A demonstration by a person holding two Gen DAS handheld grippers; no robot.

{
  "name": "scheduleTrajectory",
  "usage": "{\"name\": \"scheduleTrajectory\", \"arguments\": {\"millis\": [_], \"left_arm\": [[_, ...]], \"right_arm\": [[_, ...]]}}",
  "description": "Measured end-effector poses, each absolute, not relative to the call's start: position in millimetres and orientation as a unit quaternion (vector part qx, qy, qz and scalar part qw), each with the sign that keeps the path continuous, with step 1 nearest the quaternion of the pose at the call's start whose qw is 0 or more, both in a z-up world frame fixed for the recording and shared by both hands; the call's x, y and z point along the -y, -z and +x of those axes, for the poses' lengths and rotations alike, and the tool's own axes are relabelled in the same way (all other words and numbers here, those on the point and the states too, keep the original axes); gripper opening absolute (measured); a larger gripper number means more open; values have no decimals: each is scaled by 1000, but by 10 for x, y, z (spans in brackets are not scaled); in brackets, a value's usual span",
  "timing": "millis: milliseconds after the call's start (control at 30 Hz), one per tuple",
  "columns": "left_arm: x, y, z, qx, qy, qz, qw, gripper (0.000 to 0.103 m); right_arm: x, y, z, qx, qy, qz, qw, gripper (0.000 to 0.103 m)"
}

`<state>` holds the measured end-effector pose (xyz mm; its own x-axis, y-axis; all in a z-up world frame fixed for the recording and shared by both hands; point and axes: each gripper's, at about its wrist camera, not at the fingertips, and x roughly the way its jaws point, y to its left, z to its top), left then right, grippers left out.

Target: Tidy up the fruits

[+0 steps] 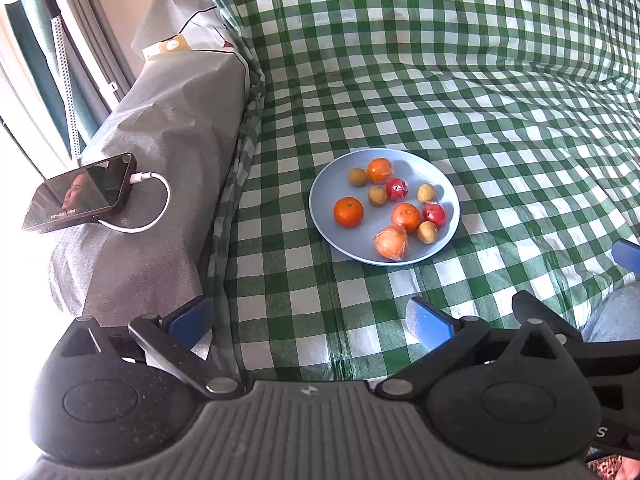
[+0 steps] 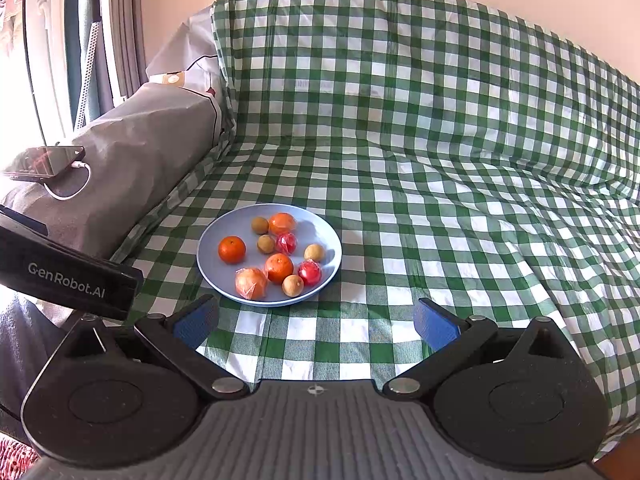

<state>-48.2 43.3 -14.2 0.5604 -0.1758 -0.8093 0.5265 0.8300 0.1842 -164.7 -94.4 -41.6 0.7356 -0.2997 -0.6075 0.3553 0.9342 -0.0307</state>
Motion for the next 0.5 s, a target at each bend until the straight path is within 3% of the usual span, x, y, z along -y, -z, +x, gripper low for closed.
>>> {"name": "scheduleTrajectory", "arguments": {"millis": [500], "left_arm": [[-438,164,-460,-425,205,210,856,103]], "right_arm": [[932,405,-1647,-319,177,44,930,102]]}}
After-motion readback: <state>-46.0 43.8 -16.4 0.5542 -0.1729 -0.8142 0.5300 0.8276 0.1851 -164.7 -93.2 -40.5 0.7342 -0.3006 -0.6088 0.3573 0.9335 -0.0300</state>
